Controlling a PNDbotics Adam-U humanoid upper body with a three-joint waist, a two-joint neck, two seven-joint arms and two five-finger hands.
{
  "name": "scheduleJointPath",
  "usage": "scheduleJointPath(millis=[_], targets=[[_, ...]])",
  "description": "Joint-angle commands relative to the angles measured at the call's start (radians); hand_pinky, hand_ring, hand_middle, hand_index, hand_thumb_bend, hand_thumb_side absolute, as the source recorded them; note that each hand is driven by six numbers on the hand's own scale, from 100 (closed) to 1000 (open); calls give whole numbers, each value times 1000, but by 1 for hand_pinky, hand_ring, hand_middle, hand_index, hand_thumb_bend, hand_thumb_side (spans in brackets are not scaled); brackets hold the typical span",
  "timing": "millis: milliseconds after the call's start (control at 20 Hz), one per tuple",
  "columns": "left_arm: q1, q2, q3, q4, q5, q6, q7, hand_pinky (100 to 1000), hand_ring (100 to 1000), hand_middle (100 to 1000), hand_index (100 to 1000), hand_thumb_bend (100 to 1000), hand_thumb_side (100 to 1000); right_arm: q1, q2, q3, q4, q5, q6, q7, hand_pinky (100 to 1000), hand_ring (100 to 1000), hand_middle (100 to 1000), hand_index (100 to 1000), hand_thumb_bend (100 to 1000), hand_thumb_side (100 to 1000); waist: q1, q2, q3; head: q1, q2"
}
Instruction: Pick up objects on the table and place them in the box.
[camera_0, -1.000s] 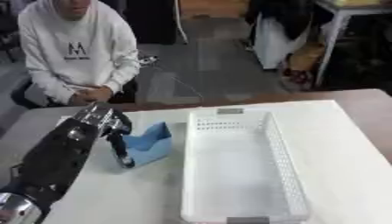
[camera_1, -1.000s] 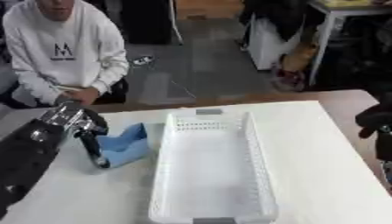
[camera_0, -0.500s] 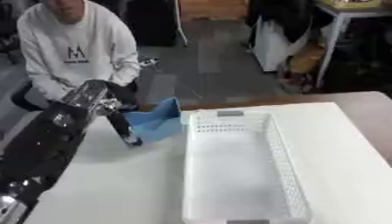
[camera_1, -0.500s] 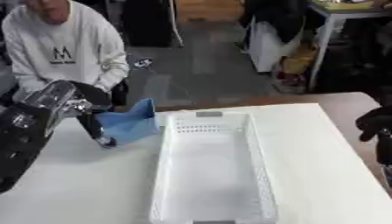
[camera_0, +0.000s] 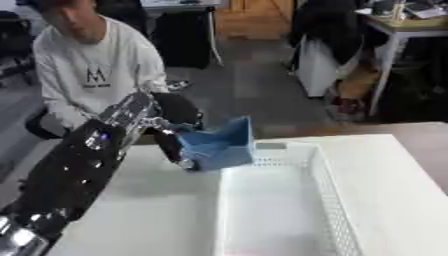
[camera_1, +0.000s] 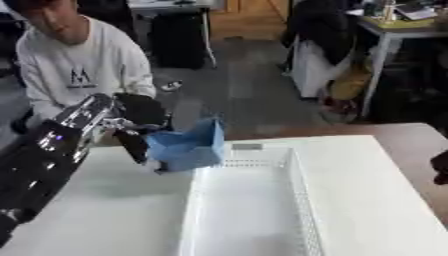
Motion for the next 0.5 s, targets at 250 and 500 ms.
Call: scheduleJointPath(millis=[250,500], targets=[[-44,-12,-40,-65,-66,-130,392,100,206,236,473,143,904,-35,-24,-3,-15,-20,-6,10,149,437,574,659,100,738,2,-2,-13,16,10],[-51,-33,-70,-40,-159,-133,544,100,329,323,524,139,968,-49,-22,-7,-15,-29,-3,12,151,437,574,660,100,737,6,2,-24,15,4]])
